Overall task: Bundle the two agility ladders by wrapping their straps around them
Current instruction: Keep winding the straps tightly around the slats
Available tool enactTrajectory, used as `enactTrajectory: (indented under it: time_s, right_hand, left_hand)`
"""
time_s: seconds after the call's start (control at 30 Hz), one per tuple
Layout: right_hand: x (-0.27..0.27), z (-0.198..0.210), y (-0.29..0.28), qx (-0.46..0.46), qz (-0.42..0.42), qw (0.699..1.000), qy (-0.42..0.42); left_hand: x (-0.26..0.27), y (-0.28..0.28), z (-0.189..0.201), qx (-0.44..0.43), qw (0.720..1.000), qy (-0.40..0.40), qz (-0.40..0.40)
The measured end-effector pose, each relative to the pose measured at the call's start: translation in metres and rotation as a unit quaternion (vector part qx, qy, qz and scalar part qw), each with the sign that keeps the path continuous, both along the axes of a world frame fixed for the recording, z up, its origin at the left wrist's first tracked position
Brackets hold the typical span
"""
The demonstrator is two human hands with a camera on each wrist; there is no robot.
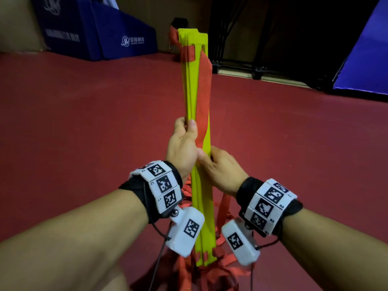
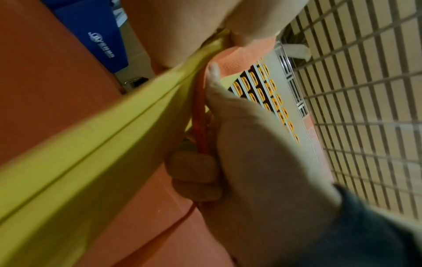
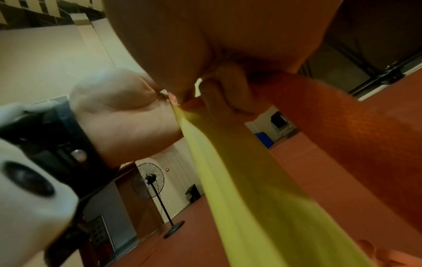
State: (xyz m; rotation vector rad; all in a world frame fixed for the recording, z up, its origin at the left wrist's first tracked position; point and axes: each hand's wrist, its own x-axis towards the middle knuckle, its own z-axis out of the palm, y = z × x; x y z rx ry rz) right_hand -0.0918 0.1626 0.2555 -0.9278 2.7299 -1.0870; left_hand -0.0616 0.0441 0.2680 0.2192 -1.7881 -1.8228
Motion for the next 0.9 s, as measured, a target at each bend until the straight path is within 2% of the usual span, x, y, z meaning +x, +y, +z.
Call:
enactTrajectory:
  time_s: [0.07, 0.17, 0.23, 0.3, 0.37, 0.5, 0.63, 0.8, 0.9]
  right_hand:
    - [0.0, 0.005, 0.001, -0.004, -0.01, 1.0, 0.003]
    - [-0.006, 0.006, 0.001, -0.05, -0.006, 0.998, -0.026]
    - [-0.01, 0.007, 0.001, -0.065, -0.008, 0.997, -0.027]
    - [-0.014, 0.011, 0.003, -0.077, -0.018, 0.997, -0.02]
    - [-0.019, 0.017, 0.005, -0.091, -0.033, 0.995, -0.015]
    - [-0.025, 0.022, 0.01, -0.119, -0.053, 0.991, -0.013]
    - [-0.018, 0.02, 0.009, -0.132, -0.059, 0.989, 0.011]
    - [-0.006, 0.021, 0.006, -0.11, -0.066, 0.99, 0.055]
    - [-0.004, 0.021, 0.004, -0.094, -0.059, 0.993, 0.047]
  left_hand:
    - [-0.001, -0.001, 0.004, 0.061, 0.998, 0.019, -0.021]
    - [-0.002, 0.0, 0.008, 0.096, 0.992, 0.03, -0.071]
    - [0.0, 0.003, 0.005, 0.067, 0.994, 0.027, -0.084]
    - [0.002, 0.005, 0.0, -0.013, 0.996, -0.012, -0.083]
    - [0.004, 0.006, -0.007, -0.056, 0.99, -0.067, -0.11]
    - [0.005, 0.012, -0.013, -0.051, 0.971, -0.136, -0.188]
    - [0.003, 0.016, -0.012, -0.083, 0.979, -0.13, -0.137]
    - [0.007, 0.021, -0.006, -0.053, 0.986, -0.119, -0.109]
    - [0.006, 0.021, -0.007, -0.039, 0.991, -0.101, -0.085]
